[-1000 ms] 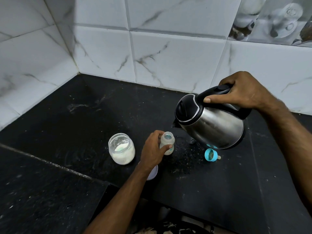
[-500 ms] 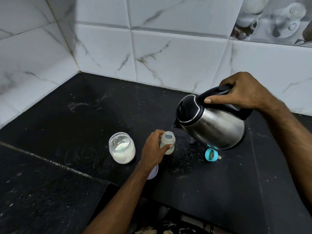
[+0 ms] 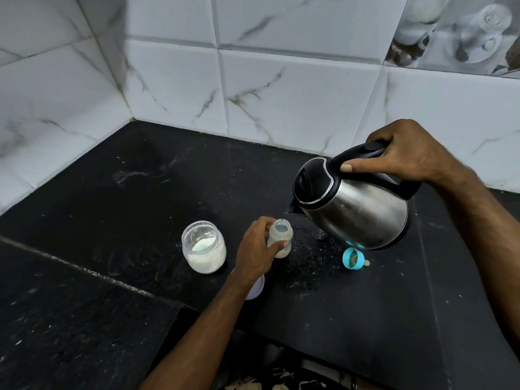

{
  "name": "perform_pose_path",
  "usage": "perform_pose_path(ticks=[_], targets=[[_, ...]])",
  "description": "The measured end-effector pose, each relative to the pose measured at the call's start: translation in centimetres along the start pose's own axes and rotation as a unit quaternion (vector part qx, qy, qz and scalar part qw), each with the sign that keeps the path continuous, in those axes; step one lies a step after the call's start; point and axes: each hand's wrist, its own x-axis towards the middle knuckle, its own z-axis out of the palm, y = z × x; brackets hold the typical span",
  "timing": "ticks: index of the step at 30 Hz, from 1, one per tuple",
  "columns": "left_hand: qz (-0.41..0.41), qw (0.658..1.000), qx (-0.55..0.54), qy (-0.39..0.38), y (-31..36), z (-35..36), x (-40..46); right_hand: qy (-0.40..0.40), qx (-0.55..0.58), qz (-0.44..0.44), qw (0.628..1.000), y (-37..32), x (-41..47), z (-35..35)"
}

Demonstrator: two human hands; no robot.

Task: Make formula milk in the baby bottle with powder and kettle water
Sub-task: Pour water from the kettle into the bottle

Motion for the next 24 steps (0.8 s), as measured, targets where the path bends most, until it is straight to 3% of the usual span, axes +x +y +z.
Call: perform_pose_path(ticks=[19,24], targets=[[-0.006,1.000,-0.020,0.000,-0.3,0.1,0.0,0.000,-0.002,-0.005,1.000,0.1,0.1,0.3],[-0.001,0.999,-0.031,0.009,-0.2,0.1,-0.2,0.043,0.043,-0.008,0.998,-0.5,0.3,-0.8]])
